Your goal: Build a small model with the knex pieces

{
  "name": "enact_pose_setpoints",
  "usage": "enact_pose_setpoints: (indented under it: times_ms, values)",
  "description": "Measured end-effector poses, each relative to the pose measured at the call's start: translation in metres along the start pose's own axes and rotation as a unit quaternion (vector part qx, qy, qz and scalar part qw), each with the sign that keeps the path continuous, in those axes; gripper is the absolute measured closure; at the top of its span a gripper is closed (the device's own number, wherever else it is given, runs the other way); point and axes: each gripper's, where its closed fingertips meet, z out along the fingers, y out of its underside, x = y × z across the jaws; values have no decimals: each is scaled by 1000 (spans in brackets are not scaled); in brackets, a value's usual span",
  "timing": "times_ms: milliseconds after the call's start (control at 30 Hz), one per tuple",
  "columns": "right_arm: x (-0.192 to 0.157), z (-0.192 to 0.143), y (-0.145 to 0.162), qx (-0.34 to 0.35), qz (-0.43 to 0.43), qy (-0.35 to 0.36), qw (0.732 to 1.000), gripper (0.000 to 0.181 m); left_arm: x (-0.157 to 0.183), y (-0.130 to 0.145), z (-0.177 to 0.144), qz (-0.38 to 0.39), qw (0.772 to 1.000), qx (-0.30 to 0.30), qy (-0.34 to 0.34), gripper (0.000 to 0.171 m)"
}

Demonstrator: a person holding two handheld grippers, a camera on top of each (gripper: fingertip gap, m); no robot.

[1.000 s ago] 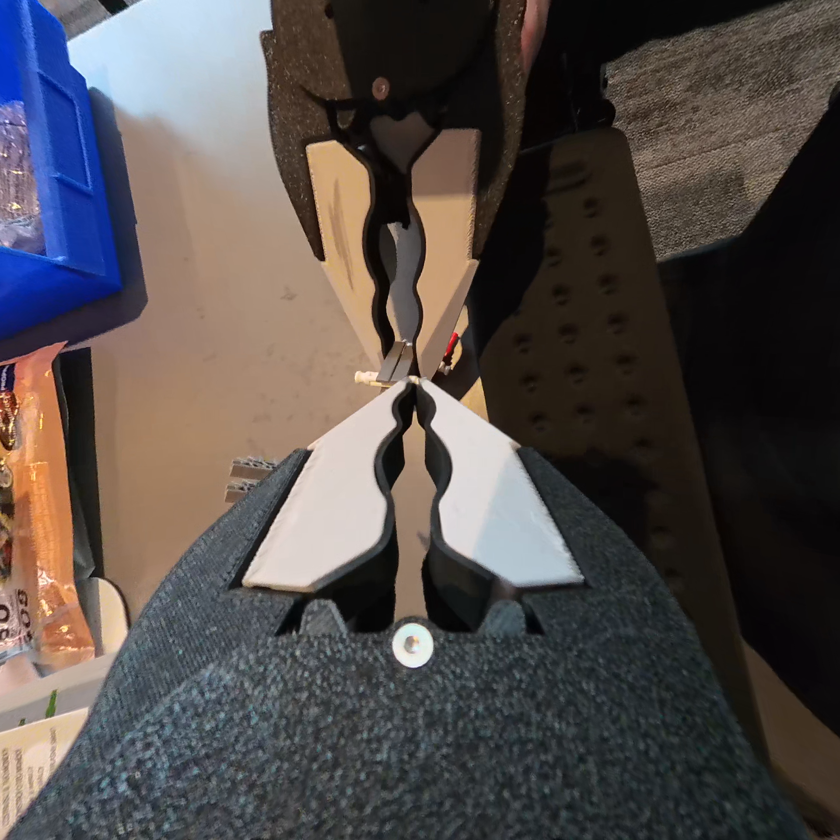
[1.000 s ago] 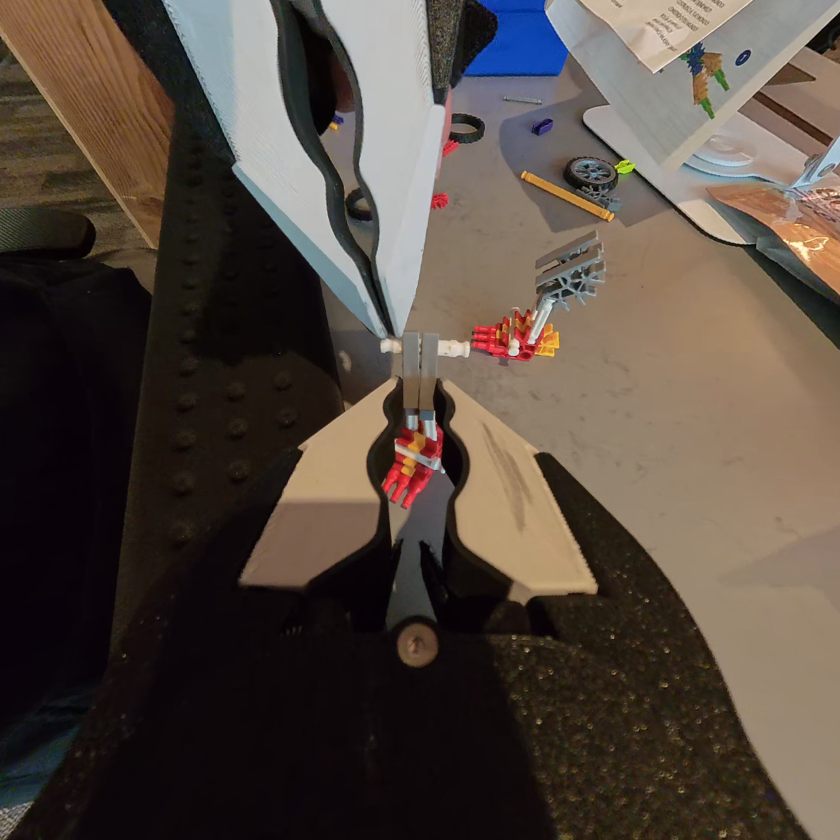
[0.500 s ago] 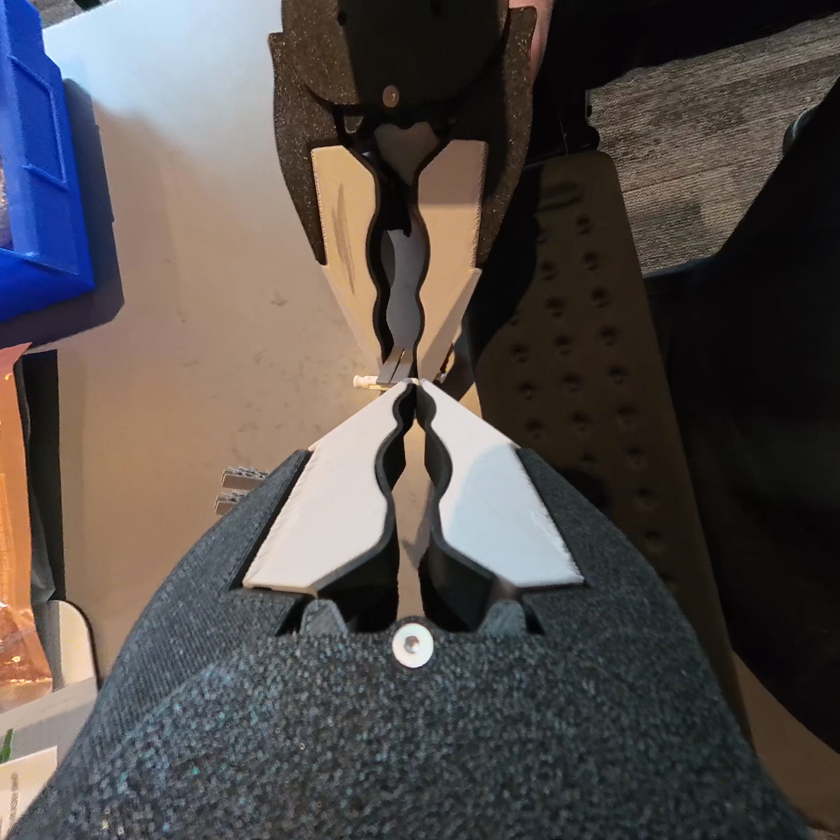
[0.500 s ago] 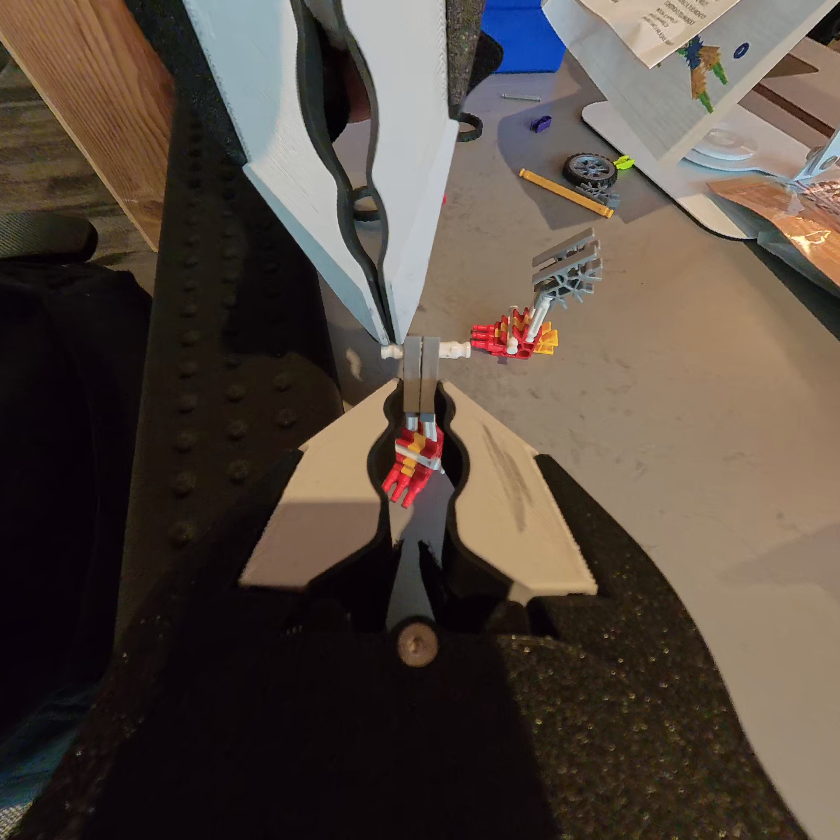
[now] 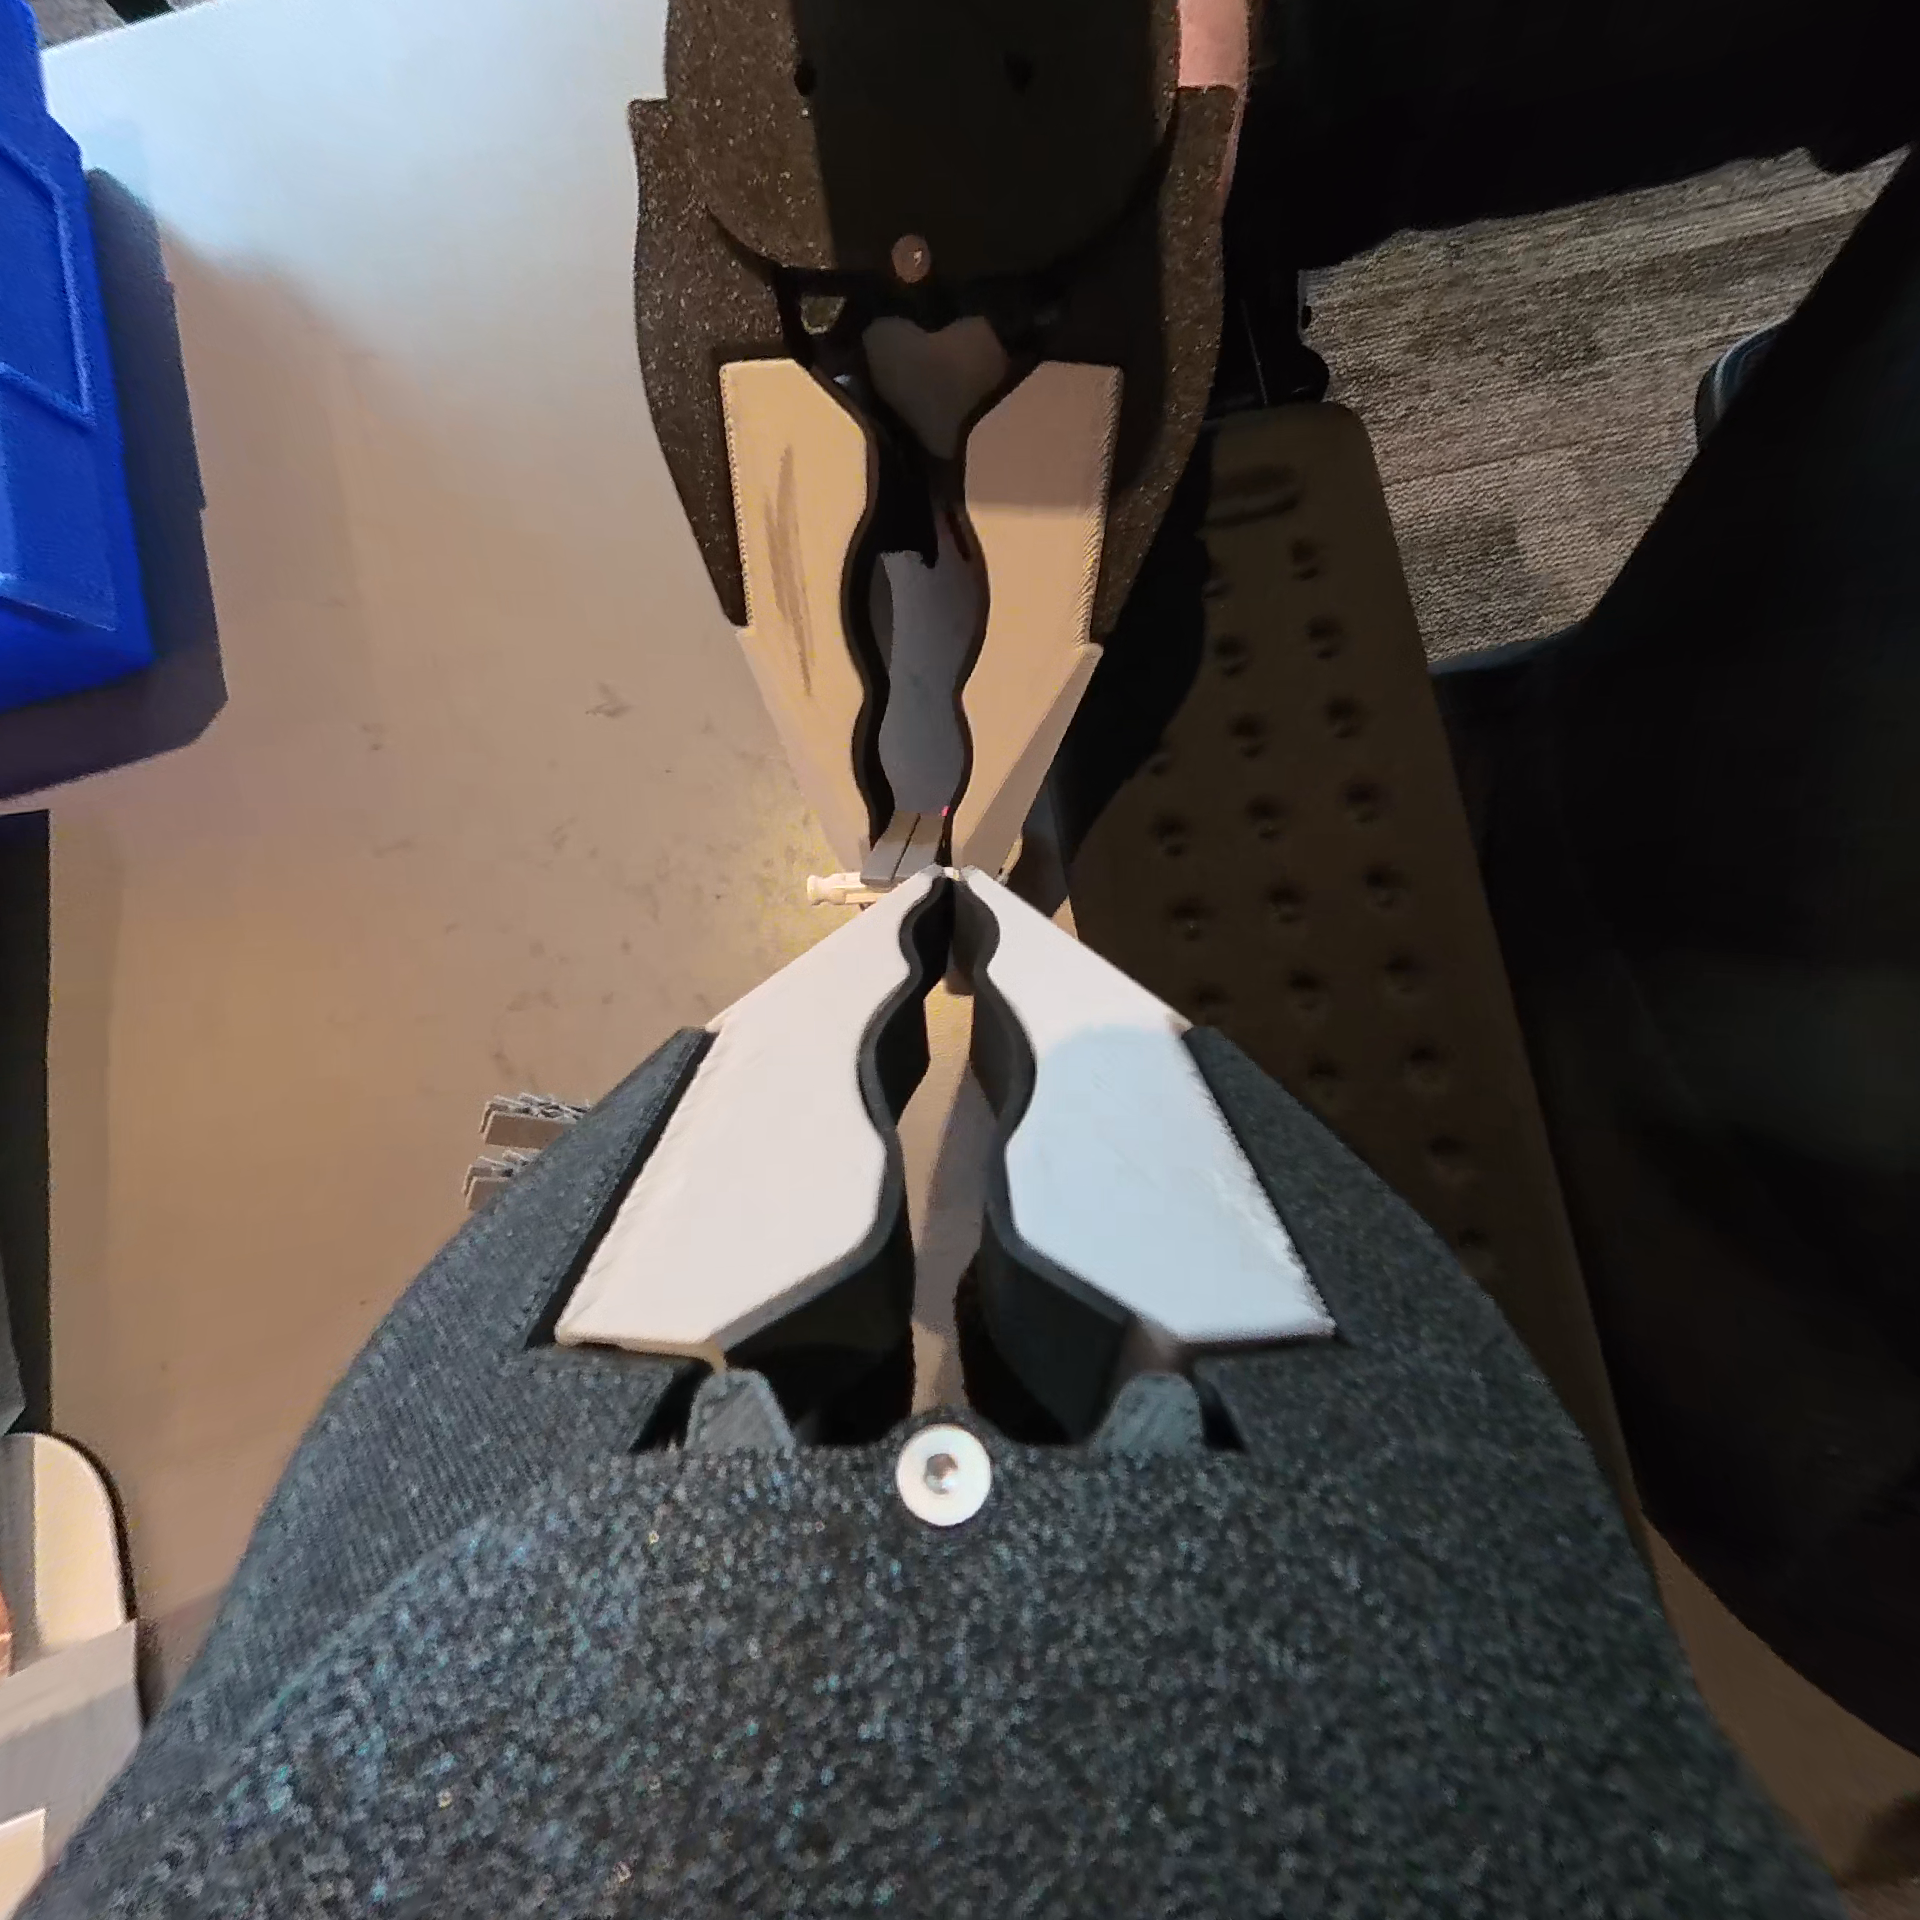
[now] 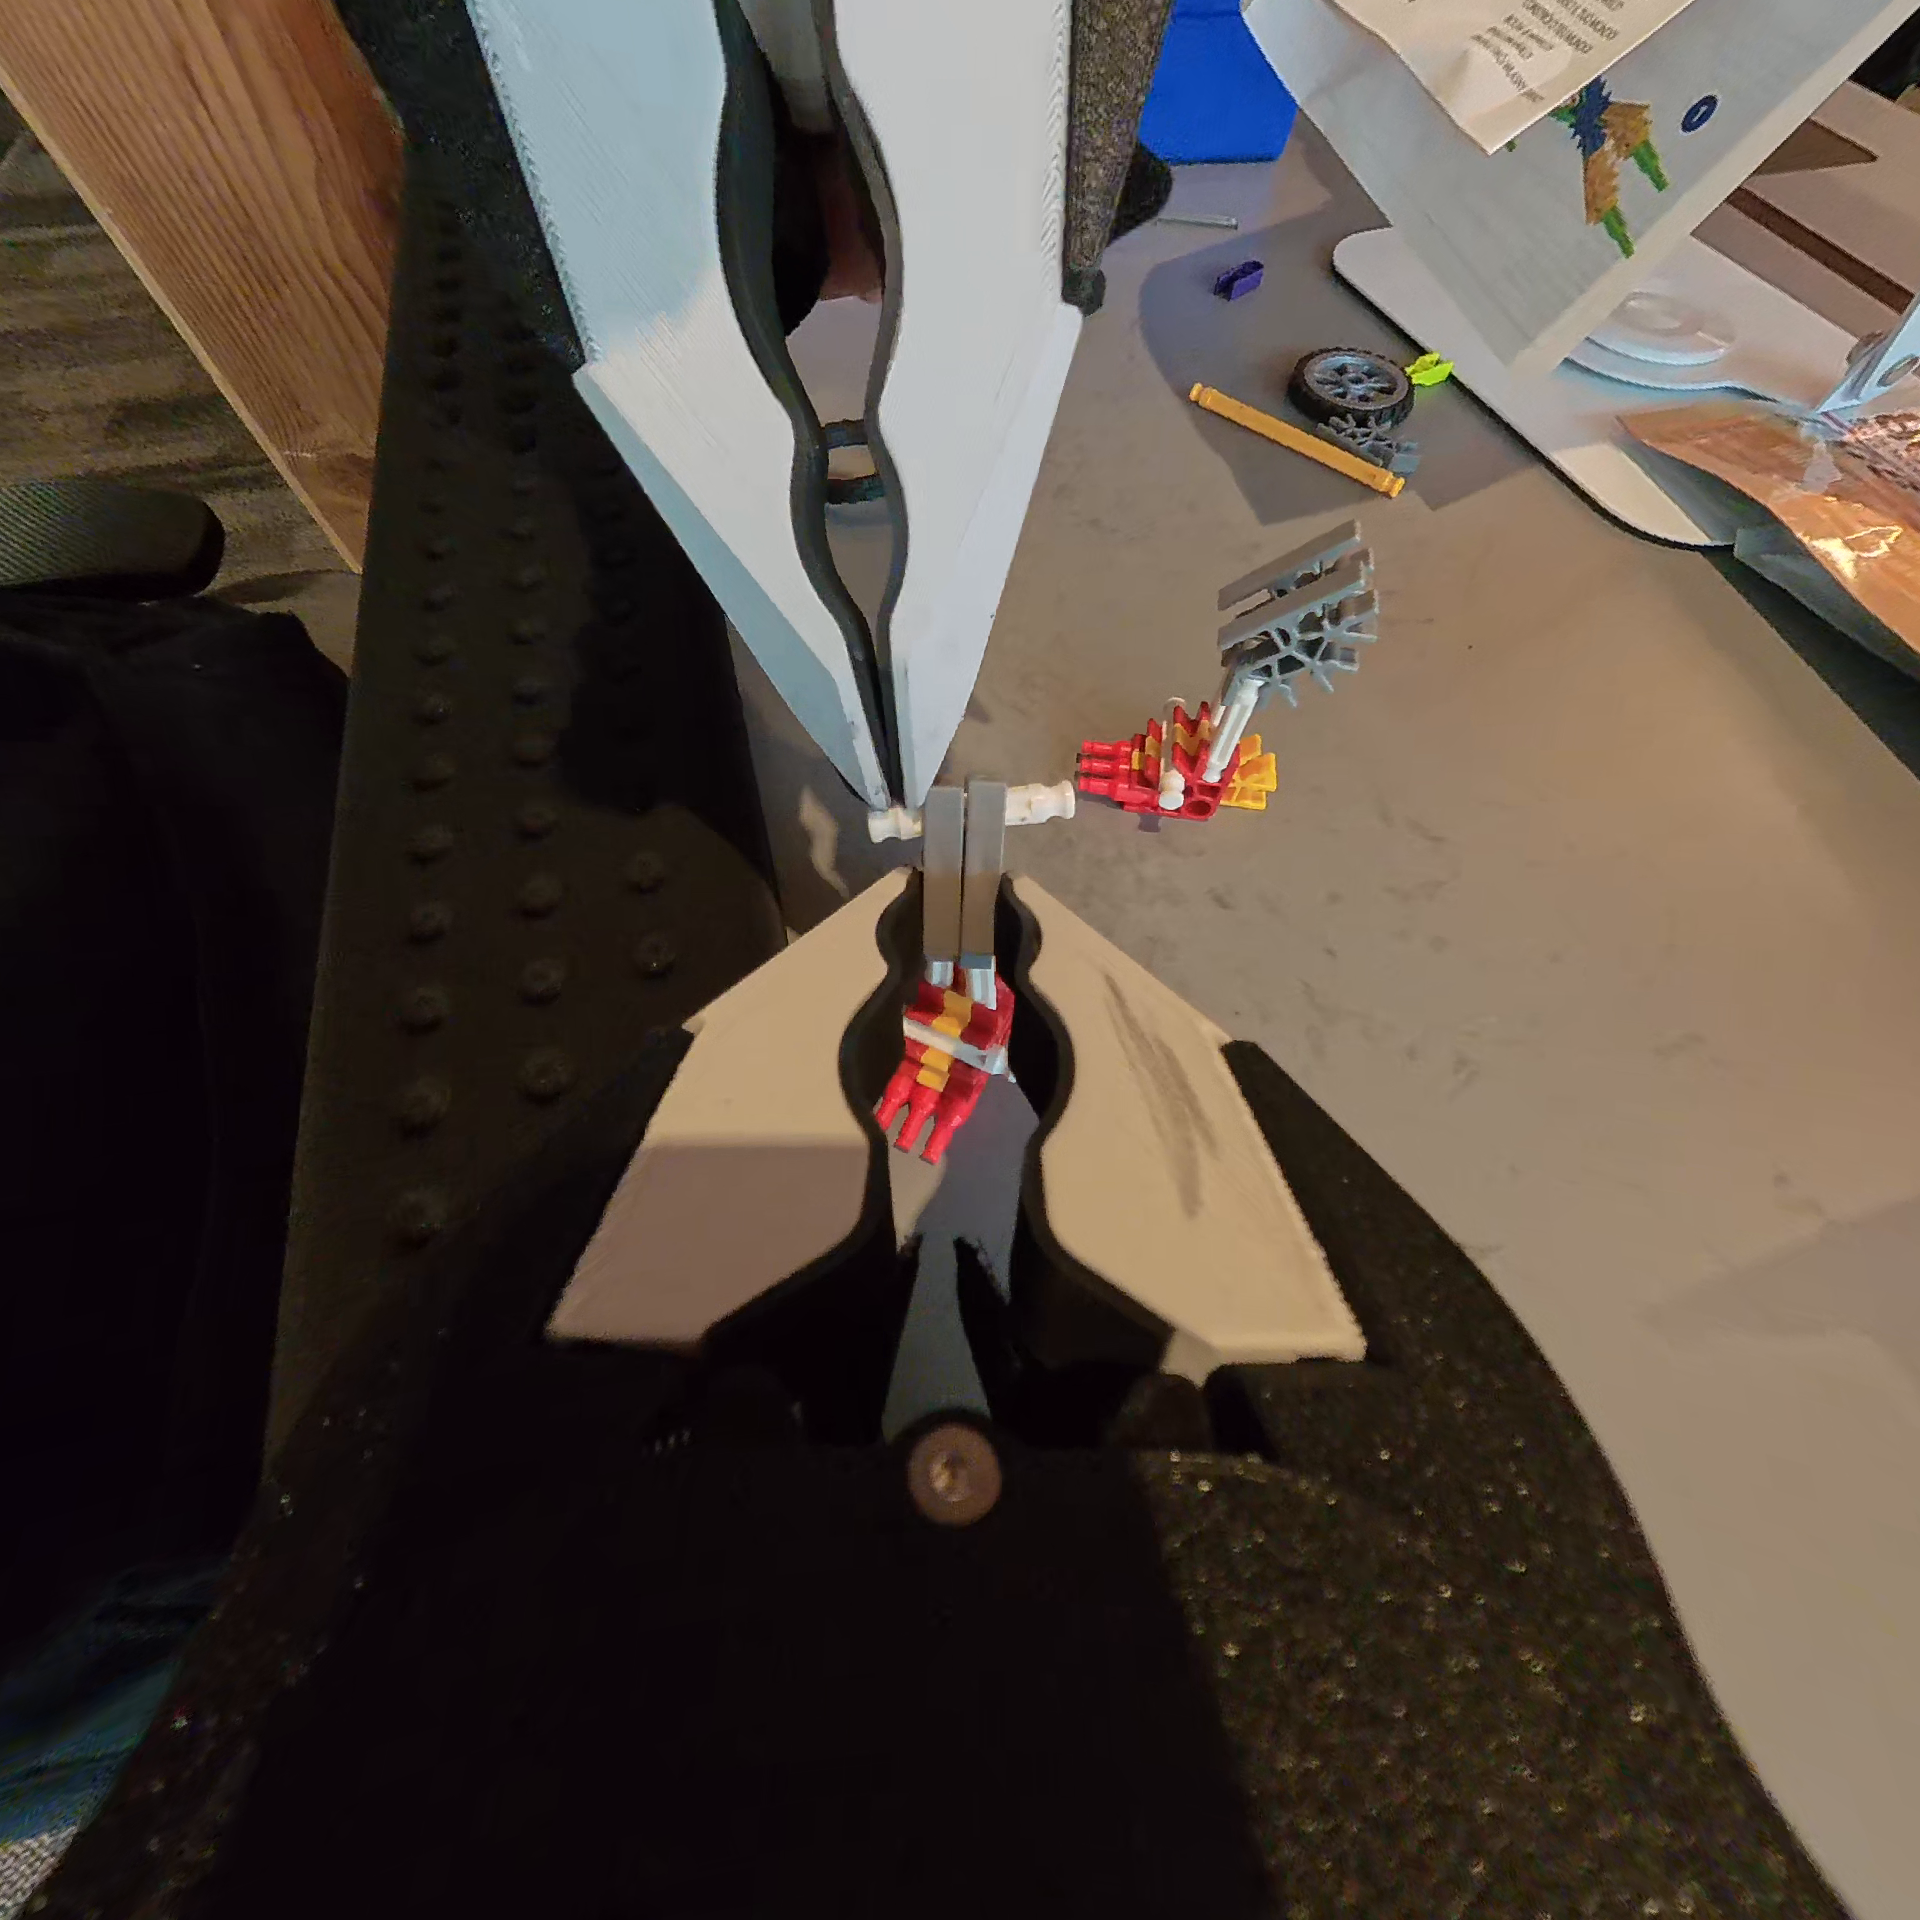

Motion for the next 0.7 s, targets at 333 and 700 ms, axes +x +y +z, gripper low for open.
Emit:
enact_pose_setpoints:
  times_ms: [333, 700]
  values:
    - [21, -17, -19, 72, 70, 10, 995, 169, -30, -28, -30, -45, 993, 88, -59, 139]
    - [17, -48, -63, 221, 189, -105, 951, 169, -32, -39, -30, -157, 957, 241, -38, 142]
